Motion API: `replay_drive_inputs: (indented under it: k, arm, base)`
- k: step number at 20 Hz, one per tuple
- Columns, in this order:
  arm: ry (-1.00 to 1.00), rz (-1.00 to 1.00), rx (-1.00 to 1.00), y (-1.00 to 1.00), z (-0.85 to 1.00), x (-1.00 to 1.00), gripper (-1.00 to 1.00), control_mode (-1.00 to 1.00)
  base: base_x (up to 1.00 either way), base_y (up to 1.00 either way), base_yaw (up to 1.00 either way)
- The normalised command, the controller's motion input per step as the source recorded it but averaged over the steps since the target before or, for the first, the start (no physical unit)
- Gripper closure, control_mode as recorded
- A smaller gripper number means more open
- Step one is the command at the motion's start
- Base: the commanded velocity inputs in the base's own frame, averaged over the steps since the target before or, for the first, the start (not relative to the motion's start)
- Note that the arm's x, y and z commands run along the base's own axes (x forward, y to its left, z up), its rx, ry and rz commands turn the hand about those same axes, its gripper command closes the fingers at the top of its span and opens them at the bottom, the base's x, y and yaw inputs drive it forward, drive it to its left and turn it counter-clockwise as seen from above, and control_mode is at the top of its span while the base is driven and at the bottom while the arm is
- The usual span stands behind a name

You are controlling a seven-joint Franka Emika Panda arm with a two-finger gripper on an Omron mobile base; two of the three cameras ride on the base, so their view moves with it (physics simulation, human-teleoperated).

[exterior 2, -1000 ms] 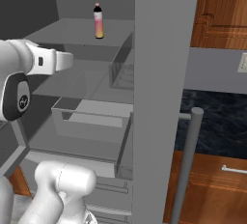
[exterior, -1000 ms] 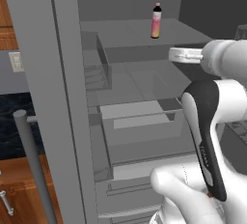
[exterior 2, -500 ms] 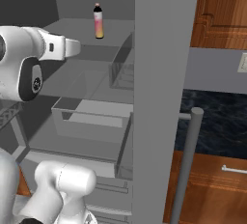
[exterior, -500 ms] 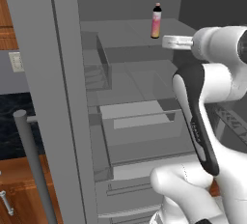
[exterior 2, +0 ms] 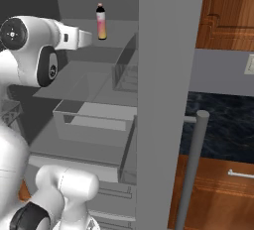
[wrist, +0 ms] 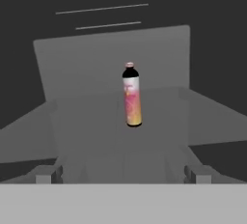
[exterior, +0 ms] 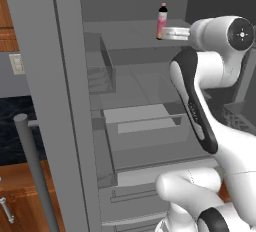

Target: Open the fridge, grab two sodas, and place both sodas inside the bowl with ice on the dining counter.

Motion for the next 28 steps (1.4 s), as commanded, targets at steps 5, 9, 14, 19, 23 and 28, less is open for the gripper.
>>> replay_drive_inputs:
  k: [5,9,14,19,23,28]
  arm:
    - [0.04,0.00,0.00,-0.13,0.07,0.52,-1.00,-1.00]
    - [0.04,-0.02,0.00,-0.13,0.11,0.54,-1.00,-1.00]
    - [0.08,-0.04,0.00,-0.04,0.23,0.57,-1.00,-1.00]
    - [0.08,-0.07,0.00,0.00,0.07,0.55,-1.00,-1.00]
    - [0.11,-0.04,0.00,0.00,0.00,0.64,-1.00,-1.00]
    - [0.06,-0.01,0.00,0.00,-0.02,0.50,-1.00,-1.00]
  base:
    - [0.00,0.00,0.00]
    - [0.00,0.00,0.00]
    - [0.00,0.00,0.00]
    - [0.00,0.00,0.00]
    - [0.00,0.00,0.00]
    - [0.00,0.00,0.00]
